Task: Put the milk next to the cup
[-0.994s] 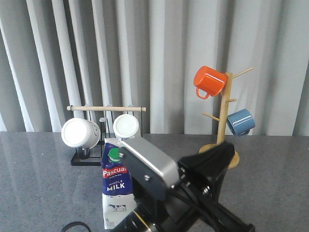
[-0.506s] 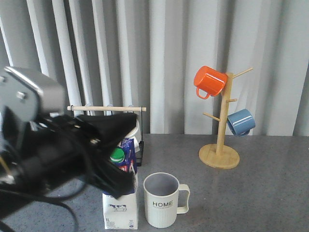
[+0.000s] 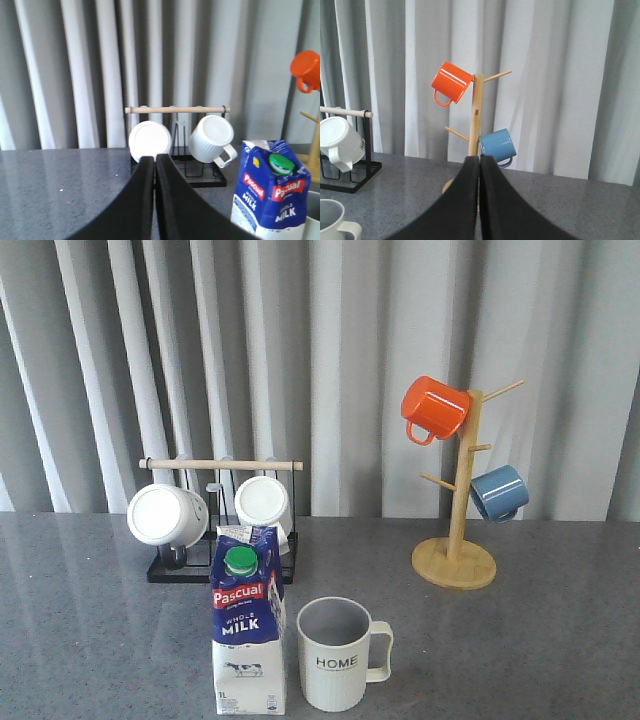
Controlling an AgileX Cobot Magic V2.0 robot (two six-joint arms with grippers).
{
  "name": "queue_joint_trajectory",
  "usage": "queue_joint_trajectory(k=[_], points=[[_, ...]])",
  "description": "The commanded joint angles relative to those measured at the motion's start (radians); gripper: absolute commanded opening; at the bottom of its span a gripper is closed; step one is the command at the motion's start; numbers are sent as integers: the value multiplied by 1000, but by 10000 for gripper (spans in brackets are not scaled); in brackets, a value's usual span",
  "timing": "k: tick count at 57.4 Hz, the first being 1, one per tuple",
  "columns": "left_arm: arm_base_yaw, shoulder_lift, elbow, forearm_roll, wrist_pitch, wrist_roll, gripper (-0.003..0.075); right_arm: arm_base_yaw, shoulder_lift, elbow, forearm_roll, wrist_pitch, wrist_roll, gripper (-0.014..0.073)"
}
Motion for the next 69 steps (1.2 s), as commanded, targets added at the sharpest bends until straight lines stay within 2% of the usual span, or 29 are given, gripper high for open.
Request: queue_joint_trajectory(k=[1,16,21,27,32,40,47,56,69], points=[[35,-101,70,-24,-104,-11,-8,-3,-2,-24,-9,-71,-7,-11],[30,-209,321,-54,-116,-11,-8,-3,-2,-24,-9,-71,-7,-11],[30,-222,419,-72,-204,-11,-8,-3,-2,-24,-9,-71,-7,-11],[34,-324,524,-51,-291,-11,-8,-3,-2,-24,-9,-71,-7,-11],[34,-420,585,22,-298,-28,-8,-3,-2,-24,-9,-71,-7,-11],[34,-553,586,133,-146,-113,-8,-3,-2,-24,-9,-70,-7,-11],[59,-642,589,136,-42,-140,-8,-3,-2,-24,-9,-71,-7,-11],[111,-639,589,115,-33,-140,-8,-3,-2,-24,-9,-71,-7,-11],[115,-638,588,115,-30,-138,-8,-3,-2,-24,-9,-71,-7,-11]])
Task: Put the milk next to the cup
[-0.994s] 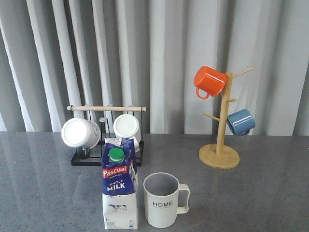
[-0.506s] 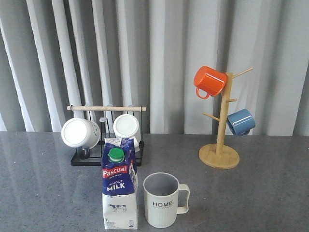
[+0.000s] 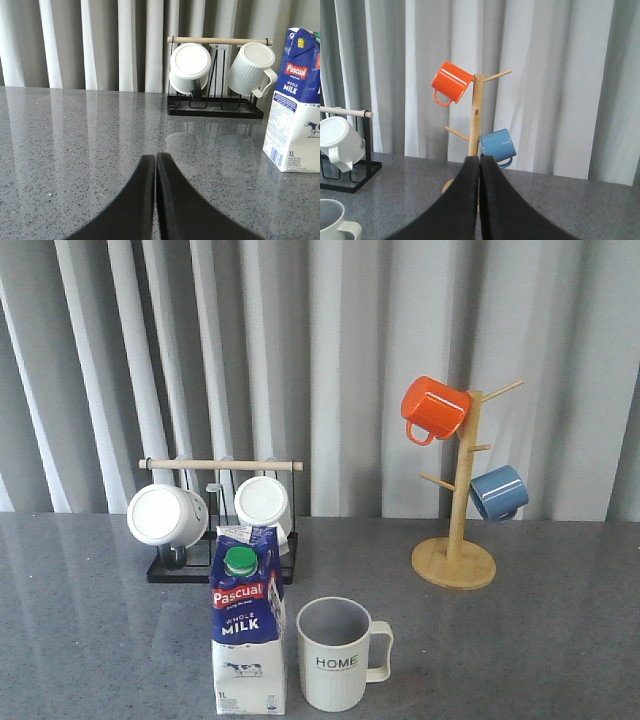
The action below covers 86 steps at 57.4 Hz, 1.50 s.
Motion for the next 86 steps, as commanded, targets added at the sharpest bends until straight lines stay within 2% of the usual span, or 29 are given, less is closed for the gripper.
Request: queue_joint_trajectory(k=[1,39,46,51,56,62,81,86], points=[[2,-10,-13,-10,-65,-8,-8,-3,-2,-24,-9,-71,-7,-11],[2,-10,-14,-10,-65,-8,-8,-3,-2,-24,-9,-72,-7,-11],[2,-10,-14,-10,-65,-8,-8,-4,-2,-24,-42,-68,-57,-11],[2,-10,-14,-10,-65,-8,-8,-4,-38,-15,46,-17,-81,-10],[2,-10,-14,-10,-65,-8,-8,-4,-125,58,187,-25,-189,-10],[2,-10,-14,-10,-65,-8,-8,-4,-235,188,241,-42,-314,-10],[2,-10,-14,-10,-65,-8,-8,-4,-637,593,247,-42,-226,-10],[2,-10,-14,-10,-65,-8,-8,-4,-680,590,246,84,-224,-10]])
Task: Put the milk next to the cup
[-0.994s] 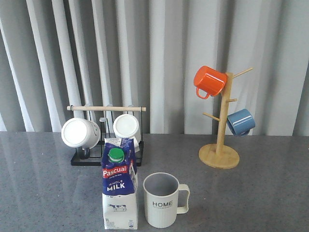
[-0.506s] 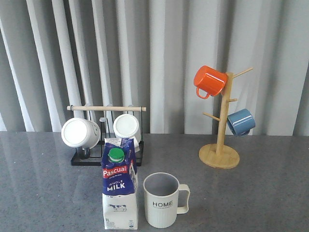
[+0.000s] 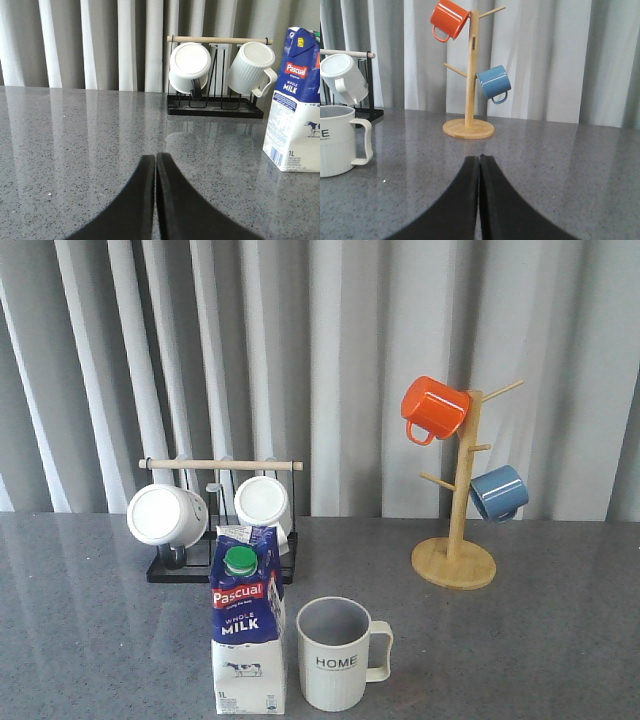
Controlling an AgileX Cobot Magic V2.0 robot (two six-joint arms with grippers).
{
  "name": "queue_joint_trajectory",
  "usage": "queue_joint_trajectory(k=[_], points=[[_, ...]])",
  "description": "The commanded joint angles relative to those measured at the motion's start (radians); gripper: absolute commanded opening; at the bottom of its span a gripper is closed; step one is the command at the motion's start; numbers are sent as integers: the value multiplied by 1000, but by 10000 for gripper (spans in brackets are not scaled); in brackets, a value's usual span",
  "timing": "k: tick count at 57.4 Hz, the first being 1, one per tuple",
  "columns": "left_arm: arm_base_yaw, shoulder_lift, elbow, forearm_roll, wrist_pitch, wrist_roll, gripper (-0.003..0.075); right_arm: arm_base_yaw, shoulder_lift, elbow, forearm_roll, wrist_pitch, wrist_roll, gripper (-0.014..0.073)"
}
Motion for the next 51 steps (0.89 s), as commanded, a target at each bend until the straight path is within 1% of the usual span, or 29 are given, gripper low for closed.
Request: queue_joint_trajectory(k=[1,4,7,20,51], points=[[2,-10,-15,-9,-66,-8,-8,-4,-31,12,1,16,5,-10],[2,-10,-15,-9,-65,-8,-8,-4,-32,13,1,38,3,-10],[2,-10,-15,-9,-65,-8,-8,-4,-32,13,1,32,4,-10],[2,-10,-15,-9,-64,-8,-8,-4,-32,13,16,-58,29,-10],[2,-10,-15,-9,-64,-8,-8,-4,-31,13,16,-58,29,-10]])
